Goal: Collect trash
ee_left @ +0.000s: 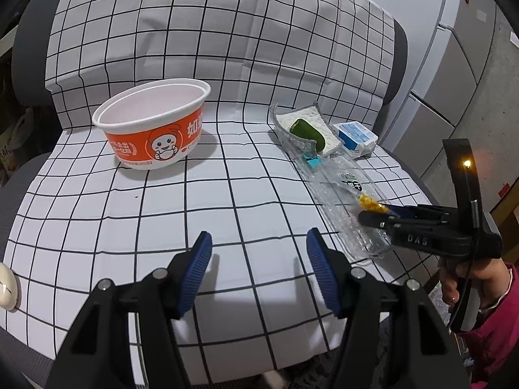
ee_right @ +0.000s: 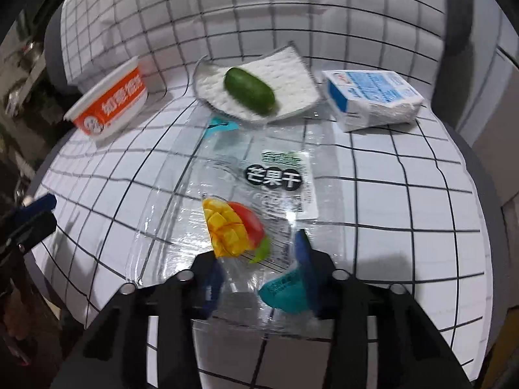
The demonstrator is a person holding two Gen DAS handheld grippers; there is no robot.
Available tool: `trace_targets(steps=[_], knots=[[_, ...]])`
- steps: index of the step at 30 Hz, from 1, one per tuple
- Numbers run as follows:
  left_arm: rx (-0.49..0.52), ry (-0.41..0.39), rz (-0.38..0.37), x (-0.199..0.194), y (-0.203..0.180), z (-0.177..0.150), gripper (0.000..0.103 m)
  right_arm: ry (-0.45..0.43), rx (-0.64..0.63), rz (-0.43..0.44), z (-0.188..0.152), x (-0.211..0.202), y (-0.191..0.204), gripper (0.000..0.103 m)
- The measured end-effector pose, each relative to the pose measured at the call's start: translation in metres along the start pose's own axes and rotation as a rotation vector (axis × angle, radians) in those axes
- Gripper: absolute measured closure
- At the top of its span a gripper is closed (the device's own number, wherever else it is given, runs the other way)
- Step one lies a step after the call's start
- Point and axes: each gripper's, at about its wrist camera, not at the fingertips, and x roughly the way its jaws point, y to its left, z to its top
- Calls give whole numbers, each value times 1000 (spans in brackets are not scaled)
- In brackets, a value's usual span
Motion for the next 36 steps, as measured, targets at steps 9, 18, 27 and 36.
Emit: trace_targets(steps=[9, 18, 27, 36], knots=[[20, -12, 22, -8, -3, 4, 44, -204, -87, -59, -9, -49, 15, 100], [87, -36, 9, 7, -26, 38, 44, -401, -32, -27, -19, -120, -4, 101], [201, -50, -8, 75, -72, 91, 29, -431, 47, -29, -9, -121, -37, 100], [356, 30, 103, 151, -102, 117, 29, -424, 89, -7, 1, -107, -61, 100]])
